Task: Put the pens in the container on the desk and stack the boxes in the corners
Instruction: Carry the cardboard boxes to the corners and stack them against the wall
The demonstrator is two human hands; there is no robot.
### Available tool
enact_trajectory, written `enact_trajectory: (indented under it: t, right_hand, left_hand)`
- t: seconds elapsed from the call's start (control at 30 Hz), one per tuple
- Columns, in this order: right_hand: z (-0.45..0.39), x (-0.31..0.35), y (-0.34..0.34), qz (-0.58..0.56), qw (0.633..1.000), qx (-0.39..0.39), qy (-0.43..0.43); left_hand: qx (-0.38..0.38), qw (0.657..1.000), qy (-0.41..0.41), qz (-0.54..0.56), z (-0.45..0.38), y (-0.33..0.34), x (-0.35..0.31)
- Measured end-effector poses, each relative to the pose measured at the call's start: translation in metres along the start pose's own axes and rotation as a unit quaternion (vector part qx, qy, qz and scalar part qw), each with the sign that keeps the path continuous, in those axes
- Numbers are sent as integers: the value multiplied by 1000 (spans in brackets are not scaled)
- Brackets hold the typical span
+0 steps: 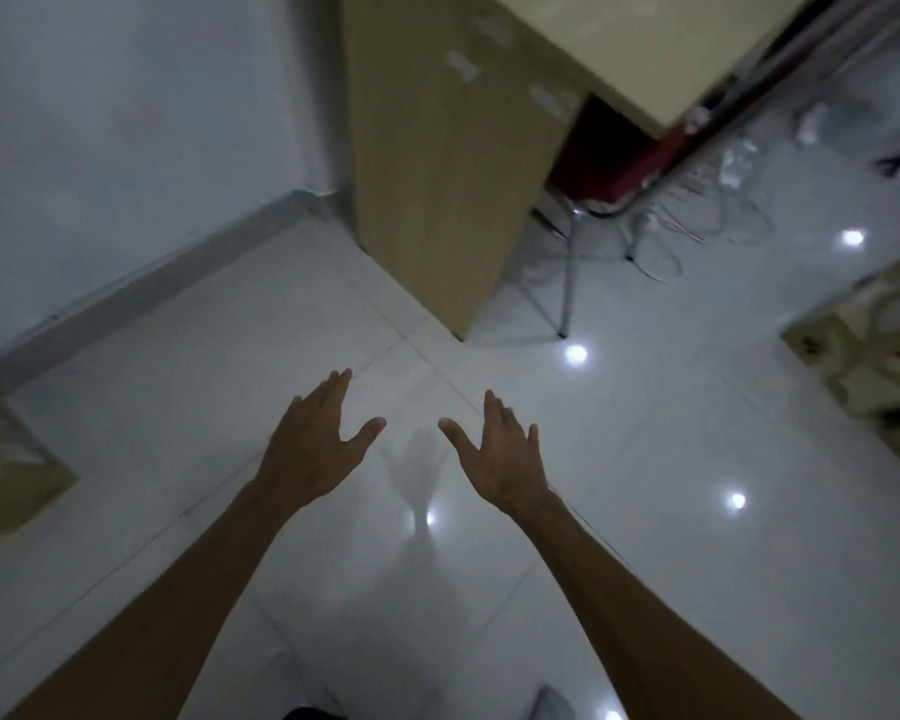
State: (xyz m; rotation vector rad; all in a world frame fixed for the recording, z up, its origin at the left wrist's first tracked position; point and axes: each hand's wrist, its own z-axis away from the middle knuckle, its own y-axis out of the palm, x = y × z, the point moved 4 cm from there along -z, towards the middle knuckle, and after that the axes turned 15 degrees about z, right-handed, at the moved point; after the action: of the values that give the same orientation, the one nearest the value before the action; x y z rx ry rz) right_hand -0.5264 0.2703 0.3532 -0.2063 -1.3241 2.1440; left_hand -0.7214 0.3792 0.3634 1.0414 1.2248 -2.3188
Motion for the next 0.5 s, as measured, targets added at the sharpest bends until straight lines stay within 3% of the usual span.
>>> enact_trajectory:
  t: [0.23,0.5]
  right_hand:
    - [43,-235,-35,-77,988,-35,133]
    - [97,-478,-68,-141,958,-64,242]
  left_hand:
    - [94,990,96,-40,-3,173,-166]
    - [174,973,139,-67,5,373,-339]
